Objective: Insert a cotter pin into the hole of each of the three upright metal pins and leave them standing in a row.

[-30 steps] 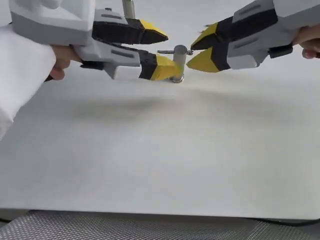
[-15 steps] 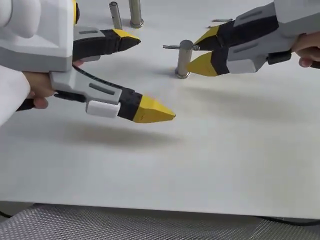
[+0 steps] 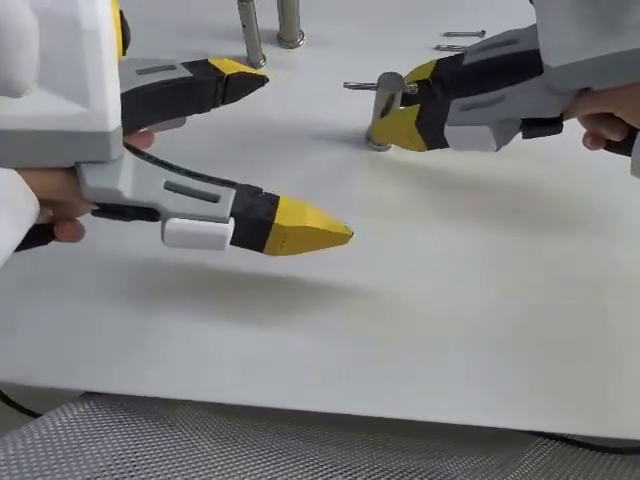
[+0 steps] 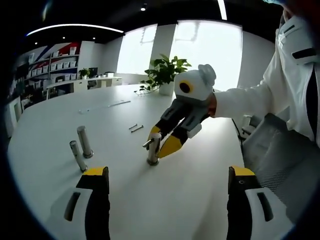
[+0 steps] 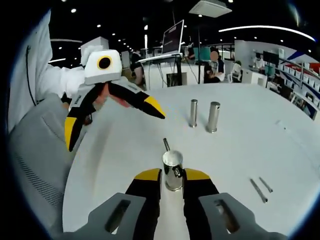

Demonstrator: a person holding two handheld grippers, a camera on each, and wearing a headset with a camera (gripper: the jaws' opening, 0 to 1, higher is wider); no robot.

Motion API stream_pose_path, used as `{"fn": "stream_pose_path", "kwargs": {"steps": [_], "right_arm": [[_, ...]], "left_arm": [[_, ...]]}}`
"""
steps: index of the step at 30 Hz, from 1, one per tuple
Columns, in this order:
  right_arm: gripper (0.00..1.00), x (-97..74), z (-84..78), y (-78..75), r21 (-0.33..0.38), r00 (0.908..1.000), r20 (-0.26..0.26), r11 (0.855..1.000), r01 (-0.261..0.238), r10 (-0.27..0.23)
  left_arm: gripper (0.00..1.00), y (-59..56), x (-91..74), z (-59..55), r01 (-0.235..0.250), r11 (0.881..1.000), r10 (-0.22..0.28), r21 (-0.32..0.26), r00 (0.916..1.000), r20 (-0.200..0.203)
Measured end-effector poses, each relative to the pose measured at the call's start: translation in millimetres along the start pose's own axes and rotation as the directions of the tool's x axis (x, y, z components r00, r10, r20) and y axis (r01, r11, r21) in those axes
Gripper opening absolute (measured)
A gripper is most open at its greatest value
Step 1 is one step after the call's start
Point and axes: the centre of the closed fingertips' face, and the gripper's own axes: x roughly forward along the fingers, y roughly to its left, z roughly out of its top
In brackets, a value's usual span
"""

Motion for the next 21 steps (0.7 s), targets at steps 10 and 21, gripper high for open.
{"fn": "stream_pose_path", "kwargs": {"steps": [10, 21], "right_arm": [[0.08, 0.7, 2.5, 0.4, -0.035, 0.9989, 0.038, 0.999, 0.03, -0.029], [0.08, 10.0, 16.0, 2.9, -0.065, 0.9991, 0.038, 0.998, 0.02, -0.017]], "left_arm": [[0.99, 5.7, -17.2, 2.6, -0.064, 0.995, 0.068, -0.078, 0.9961, 0.055], [0.99, 2.0, -35.4, 6.6, -0.117, 0.986, 0.125, -0.116, 0.9901, 0.064]]}}
